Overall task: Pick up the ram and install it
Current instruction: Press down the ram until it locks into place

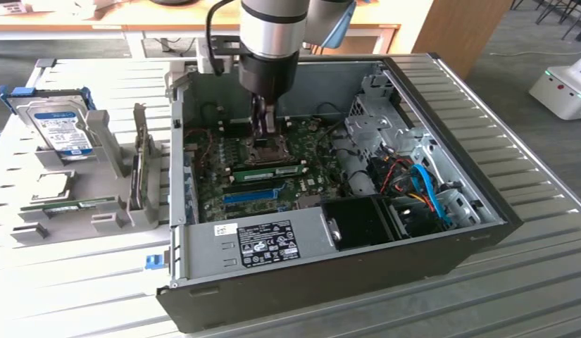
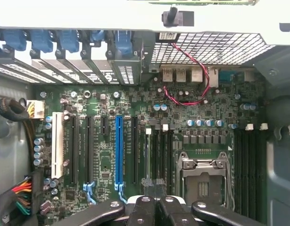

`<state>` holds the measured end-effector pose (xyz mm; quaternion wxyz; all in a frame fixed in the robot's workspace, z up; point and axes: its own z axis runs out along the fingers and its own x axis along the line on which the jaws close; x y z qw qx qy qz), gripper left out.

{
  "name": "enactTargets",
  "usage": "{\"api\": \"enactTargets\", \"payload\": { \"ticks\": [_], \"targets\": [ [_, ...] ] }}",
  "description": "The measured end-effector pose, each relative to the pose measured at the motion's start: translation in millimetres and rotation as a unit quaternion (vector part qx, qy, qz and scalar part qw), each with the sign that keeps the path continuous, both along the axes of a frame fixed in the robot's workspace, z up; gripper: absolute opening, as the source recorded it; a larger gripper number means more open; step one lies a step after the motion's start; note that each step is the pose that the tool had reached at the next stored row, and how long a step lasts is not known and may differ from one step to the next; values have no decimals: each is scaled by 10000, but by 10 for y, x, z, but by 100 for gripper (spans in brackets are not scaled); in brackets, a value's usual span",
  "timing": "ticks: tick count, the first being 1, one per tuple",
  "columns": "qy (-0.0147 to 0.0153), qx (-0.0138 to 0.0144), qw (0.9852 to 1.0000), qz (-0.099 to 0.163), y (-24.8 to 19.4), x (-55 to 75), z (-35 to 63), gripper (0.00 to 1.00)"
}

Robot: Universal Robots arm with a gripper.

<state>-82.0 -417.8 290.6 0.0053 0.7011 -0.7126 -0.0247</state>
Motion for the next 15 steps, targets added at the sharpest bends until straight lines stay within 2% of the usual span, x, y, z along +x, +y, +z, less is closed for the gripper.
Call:
{"api": "enactTargets", "payload": {
  "ticks": [15],
  "targets": [
    [0, 0, 10000, 0, 0, 0, 206, 11]
  ]
}}
